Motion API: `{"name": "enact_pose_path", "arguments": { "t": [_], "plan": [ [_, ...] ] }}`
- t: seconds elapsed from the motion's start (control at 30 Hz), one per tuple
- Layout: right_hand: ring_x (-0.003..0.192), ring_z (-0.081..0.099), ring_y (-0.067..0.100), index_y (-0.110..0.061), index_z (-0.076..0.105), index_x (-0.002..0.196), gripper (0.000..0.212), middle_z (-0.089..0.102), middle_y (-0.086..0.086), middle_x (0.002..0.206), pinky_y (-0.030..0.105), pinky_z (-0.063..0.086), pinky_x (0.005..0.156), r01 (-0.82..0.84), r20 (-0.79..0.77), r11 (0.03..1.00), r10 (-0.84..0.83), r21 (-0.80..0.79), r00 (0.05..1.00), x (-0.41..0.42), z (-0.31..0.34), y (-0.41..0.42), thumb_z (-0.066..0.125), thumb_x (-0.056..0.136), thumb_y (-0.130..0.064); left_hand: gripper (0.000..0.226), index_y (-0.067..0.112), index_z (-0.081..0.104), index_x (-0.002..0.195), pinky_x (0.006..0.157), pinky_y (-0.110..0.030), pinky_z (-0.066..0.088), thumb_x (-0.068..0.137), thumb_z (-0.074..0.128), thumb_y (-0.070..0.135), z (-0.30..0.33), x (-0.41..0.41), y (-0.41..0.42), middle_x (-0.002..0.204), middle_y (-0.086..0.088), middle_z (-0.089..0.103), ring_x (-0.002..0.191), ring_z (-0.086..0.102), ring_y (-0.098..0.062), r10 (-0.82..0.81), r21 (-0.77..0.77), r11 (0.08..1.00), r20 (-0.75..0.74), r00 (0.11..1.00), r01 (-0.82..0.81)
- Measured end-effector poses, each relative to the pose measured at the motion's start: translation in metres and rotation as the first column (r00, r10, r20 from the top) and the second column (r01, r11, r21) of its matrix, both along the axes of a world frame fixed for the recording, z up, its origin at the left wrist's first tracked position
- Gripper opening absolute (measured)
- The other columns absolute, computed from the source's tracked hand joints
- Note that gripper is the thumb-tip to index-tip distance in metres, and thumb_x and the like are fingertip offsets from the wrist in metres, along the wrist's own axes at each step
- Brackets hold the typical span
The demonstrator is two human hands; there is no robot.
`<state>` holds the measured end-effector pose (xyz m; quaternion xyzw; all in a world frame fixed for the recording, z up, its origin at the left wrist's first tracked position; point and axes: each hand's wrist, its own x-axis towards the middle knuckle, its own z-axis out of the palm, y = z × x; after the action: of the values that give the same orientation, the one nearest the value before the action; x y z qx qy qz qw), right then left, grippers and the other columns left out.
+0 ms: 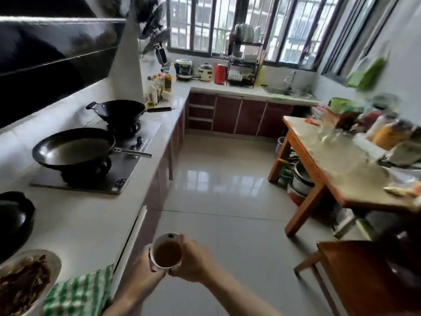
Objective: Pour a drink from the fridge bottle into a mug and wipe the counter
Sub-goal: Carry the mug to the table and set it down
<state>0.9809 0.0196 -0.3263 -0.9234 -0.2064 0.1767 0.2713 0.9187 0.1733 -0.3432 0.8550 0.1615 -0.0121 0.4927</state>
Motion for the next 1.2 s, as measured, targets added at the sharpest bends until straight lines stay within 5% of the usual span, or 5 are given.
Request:
{"name": "enact_pose_path", "arguments": {
  "t": [0.13, 0.3, 0.5, 0.73, 1.2],
  "plan": [
    [0.119, 0.06, 0.024, -0.032, 0.043, 0.141, 0.081, 0.06, -0.002, 0.133, 0.037, 0.051, 0.09, 0.126, 0.064, 0.992, -0.125, -0.028, 0.99, 0.049, -0.005, -0.095, 0.079, 0.07, -0.046, 0.052, 0.031, 0.051, 0.112, 0.062, -0.024, 0.044, 0.063, 0.068, 0.033, 0.01, 0.065, -0.085, 0.098, 0.004, 0.067, 0.085, 0.064, -0.011, -0.188, 0.014, 0.982, -0.064, 0.98, 0.19],
    [0.112, 0.062, 0.025, -0.024, 0.042, 0.139, 0.084, 0.062, 0.001, 0.127, 0.039, 0.053, 0.088, 0.274, 0.097, 0.961, -0.269, -0.04, 0.958, 0.102, 0.005, -0.211, 0.077, 0.068, -0.052, 0.059, 0.026, 0.05, 0.114, 0.062, -0.025, 0.048, 0.061, 0.067, 0.045, 0.027, 0.136, -0.192, 0.095, 0.001, 0.067, 0.077, 0.063, -0.014, -0.368, 0.019, 0.929, -0.036, 0.929, 0.369],
    [0.101, 0.065, 0.024, -0.022, 0.043, 0.132, 0.082, 0.065, 0.002, 0.118, 0.04, 0.057, 0.082, 0.437, 0.123, 0.899, -0.434, -0.001, 0.892, 0.144, 0.02, -0.327, 0.074, 0.067, -0.061, 0.066, 0.027, 0.052, 0.111, 0.074, -0.031, 0.056, 0.05, 0.062, 0.051, 0.045, 0.21, -0.305, 0.101, 0.007, 0.062, 0.088, 0.063, -0.01, -0.528, 0.013, 0.85, 0.017, 0.849, 0.527],
    [0.103, 0.065, 0.025, -0.022, 0.039, 0.136, 0.091, 0.065, 0.003, 0.12, 0.041, 0.057, 0.082, 0.591, 0.16, 0.806, -0.581, -0.023, 0.798, 0.217, 0.021, -0.45, 0.073, 0.065, -0.068, 0.049, 0.019, 0.048, 0.114, 0.053, -0.02, 0.047, 0.076, 0.078, 0.019, 0.04, 0.315, -0.435, 0.099, -0.006, 0.064, 0.071, 0.064, -0.014, -0.665, 0.015, 0.747, -0.006, 0.747, 0.665],
    [0.111, 0.064, 0.022, -0.025, 0.039, 0.137, 0.086, 0.064, 0.001, 0.125, 0.034, 0.054, 0.086, 0.777, 0.079, 0.627, -0.773, -0.047, 0.629, 0.413, 0.023, -0.647, 0.081, 0.069, -0.059, 0.054, 0.03, 0.045, 0.111, 0.073, -0.026, 0.051, 0.072, 0.081, 0.022, 0.028, 0.555, -0.652, 0.109, 0.0, 0.059, 0.095, 0.061, -0.018, -0.818, -0.066, 0.574, -0.057, 0.572, 0.816]
  ]
}}
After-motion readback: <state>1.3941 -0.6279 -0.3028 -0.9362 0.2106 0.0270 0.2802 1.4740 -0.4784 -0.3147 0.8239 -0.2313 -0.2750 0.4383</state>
